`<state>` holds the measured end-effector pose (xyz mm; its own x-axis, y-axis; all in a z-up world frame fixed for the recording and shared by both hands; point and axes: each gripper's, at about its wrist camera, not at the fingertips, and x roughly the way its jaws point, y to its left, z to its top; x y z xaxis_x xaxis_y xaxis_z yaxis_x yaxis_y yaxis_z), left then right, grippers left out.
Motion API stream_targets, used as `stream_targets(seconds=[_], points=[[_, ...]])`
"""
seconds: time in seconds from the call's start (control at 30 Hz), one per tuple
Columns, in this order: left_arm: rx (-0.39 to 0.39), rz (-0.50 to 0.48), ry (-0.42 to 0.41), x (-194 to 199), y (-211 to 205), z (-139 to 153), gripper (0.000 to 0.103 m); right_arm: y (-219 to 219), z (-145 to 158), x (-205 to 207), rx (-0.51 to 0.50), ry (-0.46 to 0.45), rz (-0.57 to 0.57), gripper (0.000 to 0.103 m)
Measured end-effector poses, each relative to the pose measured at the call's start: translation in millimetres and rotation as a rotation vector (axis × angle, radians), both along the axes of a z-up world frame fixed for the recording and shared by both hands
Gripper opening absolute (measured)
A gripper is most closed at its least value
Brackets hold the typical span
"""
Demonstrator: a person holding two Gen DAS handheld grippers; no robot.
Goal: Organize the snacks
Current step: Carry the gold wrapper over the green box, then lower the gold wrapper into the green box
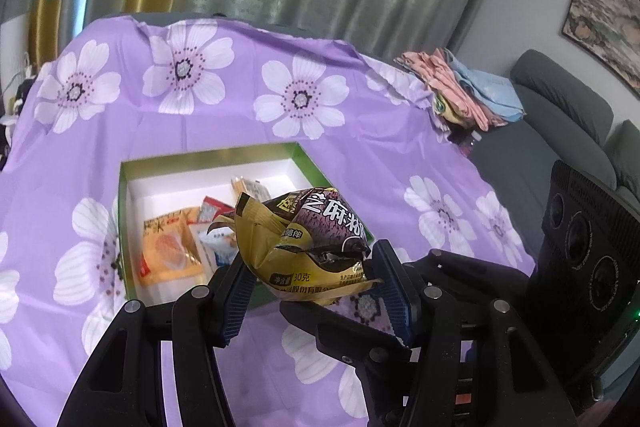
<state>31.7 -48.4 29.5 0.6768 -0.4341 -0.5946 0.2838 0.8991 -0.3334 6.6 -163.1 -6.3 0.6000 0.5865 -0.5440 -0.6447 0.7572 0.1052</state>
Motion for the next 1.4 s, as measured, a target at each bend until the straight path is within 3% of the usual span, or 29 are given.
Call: stream_targets(seconds=[0.6,1.4], points=[[-0.001,-0.013,-0.001,42,2,0,0.058,4,2,38,0.013,-0.007,-0.023,0.034],[-0.021,-0.007,0.068,90,17,-30,0.058,20,-23,79,-0.006,0.05,-0.032,0.034]])
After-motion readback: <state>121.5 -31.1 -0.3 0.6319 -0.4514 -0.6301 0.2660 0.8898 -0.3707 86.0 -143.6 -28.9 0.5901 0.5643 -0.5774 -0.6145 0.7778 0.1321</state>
